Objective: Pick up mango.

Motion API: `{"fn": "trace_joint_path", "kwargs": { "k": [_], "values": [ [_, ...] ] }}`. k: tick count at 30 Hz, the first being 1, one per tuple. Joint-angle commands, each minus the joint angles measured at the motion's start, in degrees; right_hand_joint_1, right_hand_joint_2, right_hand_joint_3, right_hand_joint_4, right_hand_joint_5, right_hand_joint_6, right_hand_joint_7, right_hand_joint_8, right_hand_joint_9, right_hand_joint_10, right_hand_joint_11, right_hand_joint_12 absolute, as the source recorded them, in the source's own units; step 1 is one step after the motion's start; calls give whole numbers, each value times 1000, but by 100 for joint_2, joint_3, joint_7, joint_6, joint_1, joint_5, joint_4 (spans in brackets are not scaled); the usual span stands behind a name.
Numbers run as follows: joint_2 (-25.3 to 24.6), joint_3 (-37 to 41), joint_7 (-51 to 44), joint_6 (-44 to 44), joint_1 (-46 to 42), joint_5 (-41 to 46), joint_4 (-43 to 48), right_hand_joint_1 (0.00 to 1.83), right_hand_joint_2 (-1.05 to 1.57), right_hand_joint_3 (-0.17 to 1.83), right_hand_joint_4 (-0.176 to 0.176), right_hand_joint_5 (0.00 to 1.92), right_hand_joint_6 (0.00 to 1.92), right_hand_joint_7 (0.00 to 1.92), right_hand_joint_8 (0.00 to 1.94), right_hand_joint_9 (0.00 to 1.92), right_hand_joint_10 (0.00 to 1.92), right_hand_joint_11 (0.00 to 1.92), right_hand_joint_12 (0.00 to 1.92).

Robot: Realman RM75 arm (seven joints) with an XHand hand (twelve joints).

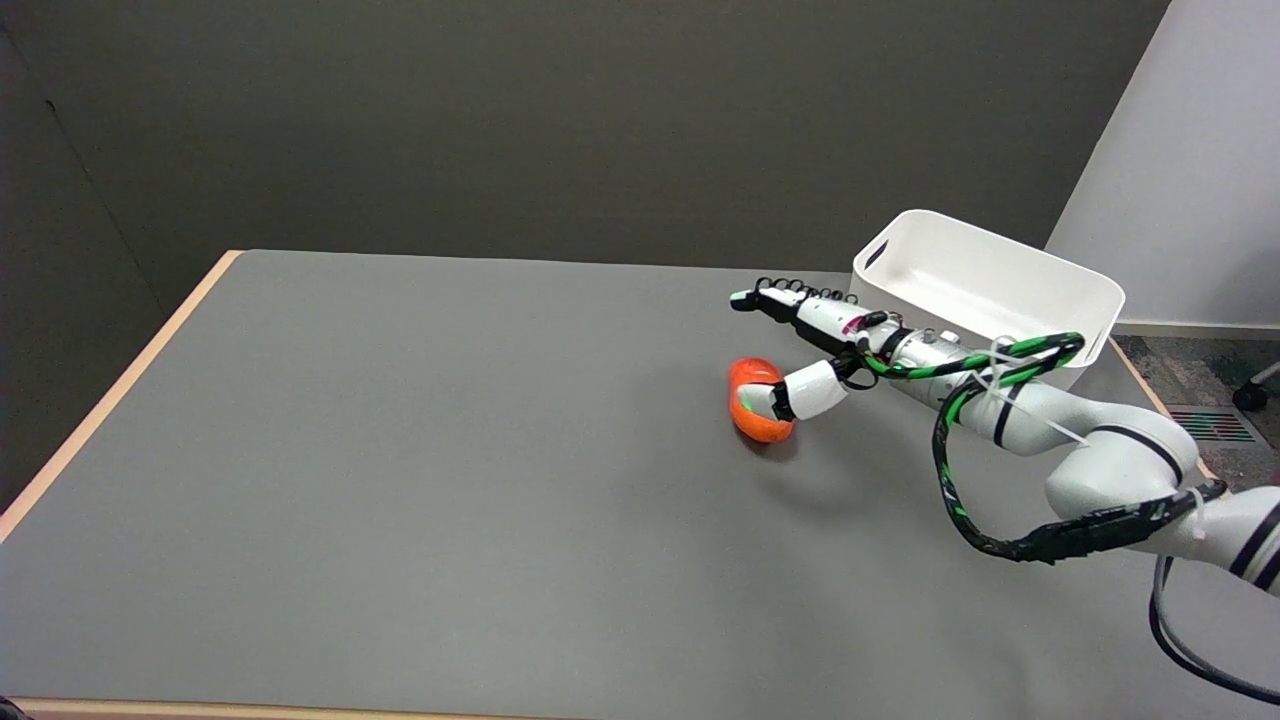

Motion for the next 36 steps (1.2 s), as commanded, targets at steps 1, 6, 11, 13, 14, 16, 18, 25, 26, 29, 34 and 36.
{"fn": "trace_joint_path", "kwargs": {
  "k": [1, 6, 11, 13, 14, 16, 18, 25, 26, 29, 34, 36],
  "values": [
    [59, -1047, 174, -129, 959, 11, 640, 522, 500, 897, -2, 49, 362, 51, 229, -1, 205, -1, 666],
    [59, -1054, 174, -192, 896, 11, 723, 482, 509, 889, 0, 54, 351, 53, 229, -1, 207, -1, 676],
    [43, -1038, 182, -247, 800, 11, 805, 480, 512, 887, 0, 56, 349, 52, 228, -1, 204, -1, 672],
    [35, -1030, 206, -232, 777, 11, 829, 479, 511, 888, 0, 55, 349, 52, 227, -1, 201, -1, 670],
    [35, -1030, 206, -232, 777, 11, 835, 478, 509, 889, 0, 54, 350, 53, 227, -1, 199, -1, 668],
    [35, -1046, 245, -224, 768, 11, 843, 478, 509, 889, 0, 54, 350, 53, 226, -1, 197, -1, 667],
    [35, -1056, 278, -232, 768, 11, 844, 479, 511, 887, 0, 54, 347, 52, 226, -1, 195, -1, 666],
    [35, -1055, 302, -207, 728, 11, 843, 480, 520, 881, -1, 56, 339, 51, 224, -1, 183, -1, 662],
    [28, -1056, 302, -200, 727, 11, 842, 480, 520, 881, -1, 56, 339, 51, 224, -1, 182, -1, 661],
    [28, -1054, 302, -200, 695, 11, 811, 480, 520, 881, -1, 55, 339, 51, 224, -1, 181, -1, 661],
    [12, -1054, 302, -192, 639, 11, 756, 481, 520, 881, -1, 55, 339, 51, 224, -1, 178, -1, 659],
    [-4, -1070, 302, -192, 624, 11, 731, 482, 520, 881, -1, 56, 339, 52, 227, -1, 178, -1, 658]
  ]
}}
